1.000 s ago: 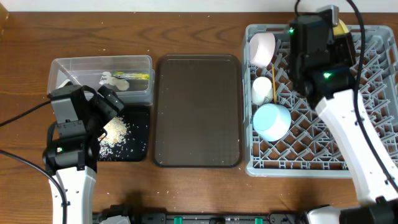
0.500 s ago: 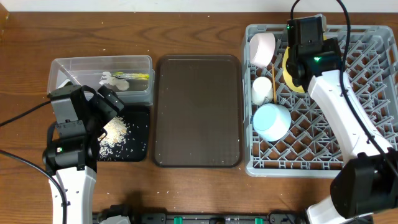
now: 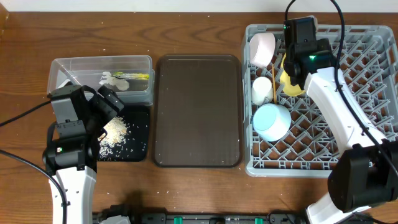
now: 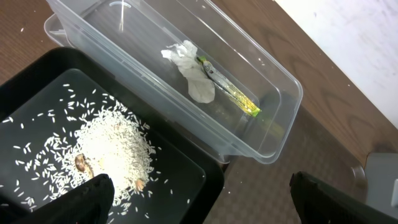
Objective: Sort waste into correct bins and load items into the dishwasher rack
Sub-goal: 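Lift the yellow plate and carry it to the rack's back area, then stand the yellow plate upright between rack tines and release it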
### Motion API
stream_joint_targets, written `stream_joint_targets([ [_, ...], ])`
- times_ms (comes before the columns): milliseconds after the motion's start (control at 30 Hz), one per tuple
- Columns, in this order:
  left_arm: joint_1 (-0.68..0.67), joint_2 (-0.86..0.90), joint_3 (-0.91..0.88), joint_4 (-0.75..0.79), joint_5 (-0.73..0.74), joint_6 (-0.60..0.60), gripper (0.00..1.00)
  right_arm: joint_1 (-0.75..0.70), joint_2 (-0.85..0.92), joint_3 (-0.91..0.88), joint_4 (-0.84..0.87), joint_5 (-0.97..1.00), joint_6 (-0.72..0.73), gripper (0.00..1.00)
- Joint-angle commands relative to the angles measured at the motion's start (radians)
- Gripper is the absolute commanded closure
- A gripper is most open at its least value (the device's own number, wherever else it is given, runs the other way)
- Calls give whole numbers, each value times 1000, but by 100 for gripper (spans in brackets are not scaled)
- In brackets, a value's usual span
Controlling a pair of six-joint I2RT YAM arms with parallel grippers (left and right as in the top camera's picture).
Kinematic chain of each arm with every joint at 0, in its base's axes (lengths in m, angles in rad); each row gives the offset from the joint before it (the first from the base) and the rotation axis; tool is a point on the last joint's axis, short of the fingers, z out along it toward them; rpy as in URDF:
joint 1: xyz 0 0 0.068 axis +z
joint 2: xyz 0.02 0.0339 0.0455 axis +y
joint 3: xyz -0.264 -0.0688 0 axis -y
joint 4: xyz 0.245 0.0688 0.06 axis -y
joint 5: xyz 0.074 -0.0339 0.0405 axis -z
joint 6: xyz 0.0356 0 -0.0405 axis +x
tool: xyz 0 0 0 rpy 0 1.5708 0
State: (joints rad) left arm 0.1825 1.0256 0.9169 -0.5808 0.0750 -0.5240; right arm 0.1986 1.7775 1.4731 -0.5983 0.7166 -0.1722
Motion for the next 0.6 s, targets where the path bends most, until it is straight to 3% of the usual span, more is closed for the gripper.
stream_joint_targets([
  [0, 5, 1, 21, -3, -5, 2, 7, -2, 23, 11, 21, -69, 29, 97],
  [100, 5, 1, 21, -3, -5, 2, 7, -2, 23, 11, 46, -101, 29, 88],
  [367, 5, 1, 21, -3, -5, 2, 6, -2, 23, 11, 95, -131, 29, 85],
  [467, 5, 1, 21, -3, -5, 2, 7, -2, 23, 11, 117, -131, 25, 61],
  [567, 5, 1, 21, -3, -5, 2, 7, -2, 23, 11, 143, -130, 3, 51],
])
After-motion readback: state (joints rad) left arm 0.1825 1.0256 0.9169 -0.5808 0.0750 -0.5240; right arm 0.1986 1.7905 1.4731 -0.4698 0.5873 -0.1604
